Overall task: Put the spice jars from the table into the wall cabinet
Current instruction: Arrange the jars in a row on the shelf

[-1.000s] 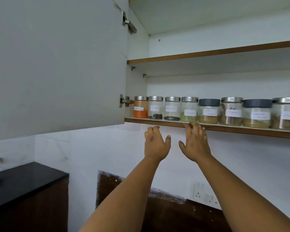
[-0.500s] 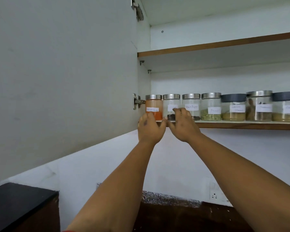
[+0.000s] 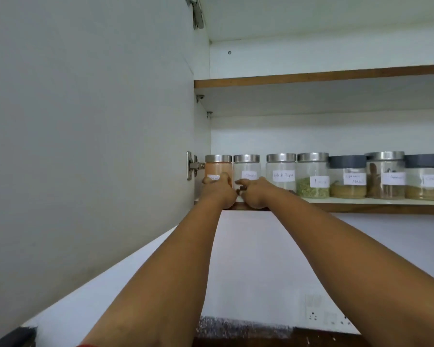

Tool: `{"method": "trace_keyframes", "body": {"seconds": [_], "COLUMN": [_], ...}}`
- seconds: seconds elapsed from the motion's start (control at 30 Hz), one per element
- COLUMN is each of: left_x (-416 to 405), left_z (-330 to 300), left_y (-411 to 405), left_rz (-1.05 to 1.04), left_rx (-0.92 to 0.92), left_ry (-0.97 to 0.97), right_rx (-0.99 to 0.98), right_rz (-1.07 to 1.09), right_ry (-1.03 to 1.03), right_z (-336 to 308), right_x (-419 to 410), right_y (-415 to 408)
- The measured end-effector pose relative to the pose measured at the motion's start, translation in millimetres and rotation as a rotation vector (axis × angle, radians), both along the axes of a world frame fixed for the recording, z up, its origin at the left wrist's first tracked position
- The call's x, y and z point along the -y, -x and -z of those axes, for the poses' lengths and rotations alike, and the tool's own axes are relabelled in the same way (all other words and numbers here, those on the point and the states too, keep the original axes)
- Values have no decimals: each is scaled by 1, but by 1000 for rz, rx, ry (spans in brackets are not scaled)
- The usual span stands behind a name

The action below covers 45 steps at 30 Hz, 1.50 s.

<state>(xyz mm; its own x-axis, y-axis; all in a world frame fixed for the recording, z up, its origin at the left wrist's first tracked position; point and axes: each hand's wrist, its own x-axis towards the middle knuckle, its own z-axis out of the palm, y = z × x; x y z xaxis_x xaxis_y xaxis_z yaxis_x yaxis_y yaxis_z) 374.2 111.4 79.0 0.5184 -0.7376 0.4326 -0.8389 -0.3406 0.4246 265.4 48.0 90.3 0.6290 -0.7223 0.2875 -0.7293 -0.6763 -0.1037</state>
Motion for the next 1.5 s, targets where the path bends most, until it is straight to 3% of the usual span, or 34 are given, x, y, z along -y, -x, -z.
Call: {"method": "trace_keyframes", "body": {"seconds": [0.17,0.33,0.6,0.8,1.07,1.27,1.5], "left_x": [27,41,52,71,84,74,56], "left_z": [-22,-24,-26,-24,-34,-31,-38], "left_y": [-12,-34,-36,-43,-46,-36,-20], "left_rz": [14,113,12,-66,-9,-19,-55], "left_rx": [127,147,-45,-55,19,-103,-121], "left_ry": [-334,-436,-372,-411,-527,-456,-383], "right_rx": [-230,-301,-408,-425,-313,-294,-246], "right_rz": [39,93,142,142,96,77,76], "right_ry": [-29,1,-44,48,-69,-97,-108], "right_z": [-17,-21,-47,-48,-35,-25,-22], "right_x": [18,31,34,44,92,100,102], "right_y": [-18,-35,-51,-61,-87,-88,-91]}}
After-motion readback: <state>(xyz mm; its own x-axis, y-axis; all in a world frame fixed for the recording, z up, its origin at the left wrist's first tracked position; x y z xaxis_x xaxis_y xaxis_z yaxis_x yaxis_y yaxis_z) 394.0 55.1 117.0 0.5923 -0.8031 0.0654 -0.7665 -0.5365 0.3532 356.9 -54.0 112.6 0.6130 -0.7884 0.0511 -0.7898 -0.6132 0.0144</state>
